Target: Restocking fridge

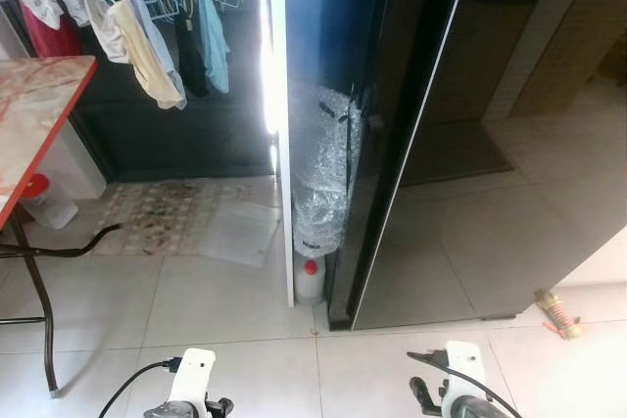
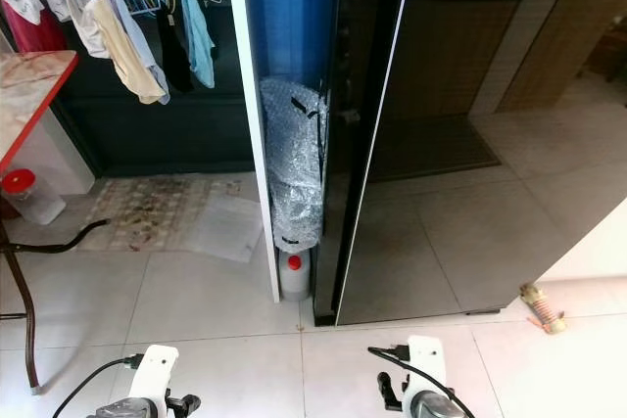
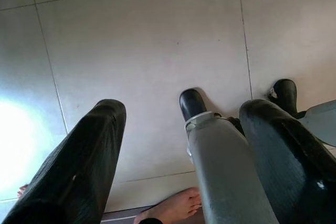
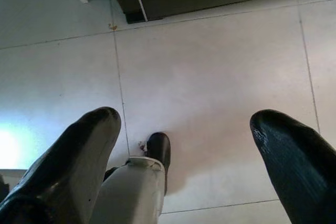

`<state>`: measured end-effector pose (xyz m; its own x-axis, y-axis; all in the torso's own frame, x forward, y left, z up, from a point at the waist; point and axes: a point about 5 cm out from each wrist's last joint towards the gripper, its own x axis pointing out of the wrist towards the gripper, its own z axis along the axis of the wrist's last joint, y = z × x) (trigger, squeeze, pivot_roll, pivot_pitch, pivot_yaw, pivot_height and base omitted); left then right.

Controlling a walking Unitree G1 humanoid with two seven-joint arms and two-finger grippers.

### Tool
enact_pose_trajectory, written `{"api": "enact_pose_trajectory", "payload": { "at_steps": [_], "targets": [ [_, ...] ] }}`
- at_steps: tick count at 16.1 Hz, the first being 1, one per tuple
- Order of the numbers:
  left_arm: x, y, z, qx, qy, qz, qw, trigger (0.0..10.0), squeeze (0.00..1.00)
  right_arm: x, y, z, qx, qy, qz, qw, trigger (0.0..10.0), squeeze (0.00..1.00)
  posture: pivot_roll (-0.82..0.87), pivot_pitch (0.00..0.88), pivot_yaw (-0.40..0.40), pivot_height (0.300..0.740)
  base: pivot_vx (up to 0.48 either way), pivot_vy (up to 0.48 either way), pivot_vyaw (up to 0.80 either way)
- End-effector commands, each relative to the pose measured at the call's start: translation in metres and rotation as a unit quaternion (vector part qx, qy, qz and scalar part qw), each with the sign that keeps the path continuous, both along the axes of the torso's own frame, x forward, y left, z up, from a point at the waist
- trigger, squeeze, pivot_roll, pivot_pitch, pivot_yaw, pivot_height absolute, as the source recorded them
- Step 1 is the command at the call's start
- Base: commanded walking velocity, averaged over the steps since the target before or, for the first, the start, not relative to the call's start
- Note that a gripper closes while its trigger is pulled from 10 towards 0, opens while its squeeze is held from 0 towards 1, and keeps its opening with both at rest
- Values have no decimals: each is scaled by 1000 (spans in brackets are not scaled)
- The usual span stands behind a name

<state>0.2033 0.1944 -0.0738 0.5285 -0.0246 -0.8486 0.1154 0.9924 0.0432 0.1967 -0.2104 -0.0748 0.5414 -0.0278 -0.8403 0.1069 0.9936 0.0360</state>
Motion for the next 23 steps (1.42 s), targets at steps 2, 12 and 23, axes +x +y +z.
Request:
{"api": "enact_pose_trajectory", "payload": {
  "at_steps": [2,12,23],
  "targets": [
    [-2,2,-1,7,-6,4,1000,10000,0,5,-5,3,-9,-6,-6,1000,10000,0,-87,0,-14,722,0,0,0],
    [65,6,64,7,-323,124,938,10000,0,21,-13,24,-43,-190,-134,972,10000,0,-69,0,-23,722,0,0,0],
    [98,-8,140,24,-535,18,844,10000,0,81,-74,128,-137,-461,-84,873,10000,0,-130,0,-34,722,0,0,0]
  ]
}}
